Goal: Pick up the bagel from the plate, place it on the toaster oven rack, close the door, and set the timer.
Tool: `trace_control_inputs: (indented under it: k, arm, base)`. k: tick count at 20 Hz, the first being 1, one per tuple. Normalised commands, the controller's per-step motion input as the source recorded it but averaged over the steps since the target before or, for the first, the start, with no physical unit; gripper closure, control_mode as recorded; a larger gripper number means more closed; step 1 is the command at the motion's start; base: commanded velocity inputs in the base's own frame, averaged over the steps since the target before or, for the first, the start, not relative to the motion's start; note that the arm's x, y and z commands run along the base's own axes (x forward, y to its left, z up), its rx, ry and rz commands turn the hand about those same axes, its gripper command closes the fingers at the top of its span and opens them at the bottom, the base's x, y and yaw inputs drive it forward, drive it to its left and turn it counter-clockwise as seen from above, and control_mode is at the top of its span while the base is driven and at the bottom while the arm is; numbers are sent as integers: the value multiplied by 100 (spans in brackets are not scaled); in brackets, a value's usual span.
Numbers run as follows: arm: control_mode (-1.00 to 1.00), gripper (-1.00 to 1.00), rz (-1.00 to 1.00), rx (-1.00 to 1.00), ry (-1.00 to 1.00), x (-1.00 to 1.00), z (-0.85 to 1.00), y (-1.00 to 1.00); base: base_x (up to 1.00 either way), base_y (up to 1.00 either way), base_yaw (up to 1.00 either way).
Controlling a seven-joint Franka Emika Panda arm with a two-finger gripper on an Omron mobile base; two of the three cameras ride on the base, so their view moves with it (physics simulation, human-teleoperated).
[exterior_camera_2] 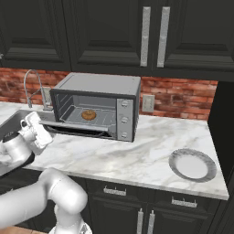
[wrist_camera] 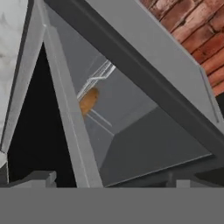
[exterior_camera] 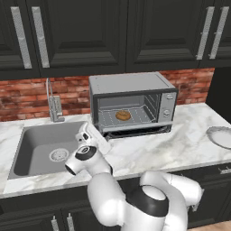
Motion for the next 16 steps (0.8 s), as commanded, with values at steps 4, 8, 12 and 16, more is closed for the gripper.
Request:
trace_control_inputs:
  k: [4,8,12,16]
  arm:
    - [-100,-100,42,-19,0,46,39,-14]
    - [-100,-100,44,-21,0,37,32,-16]
    - [-100,-100,44,-20,0,45,28,-17]
    - [-100,-100,40,-22,3,40,25,-2]
  base:
    - [0,0,0]
    - [0,0,0]
    - [0,0,0]
    - [0,0,0]
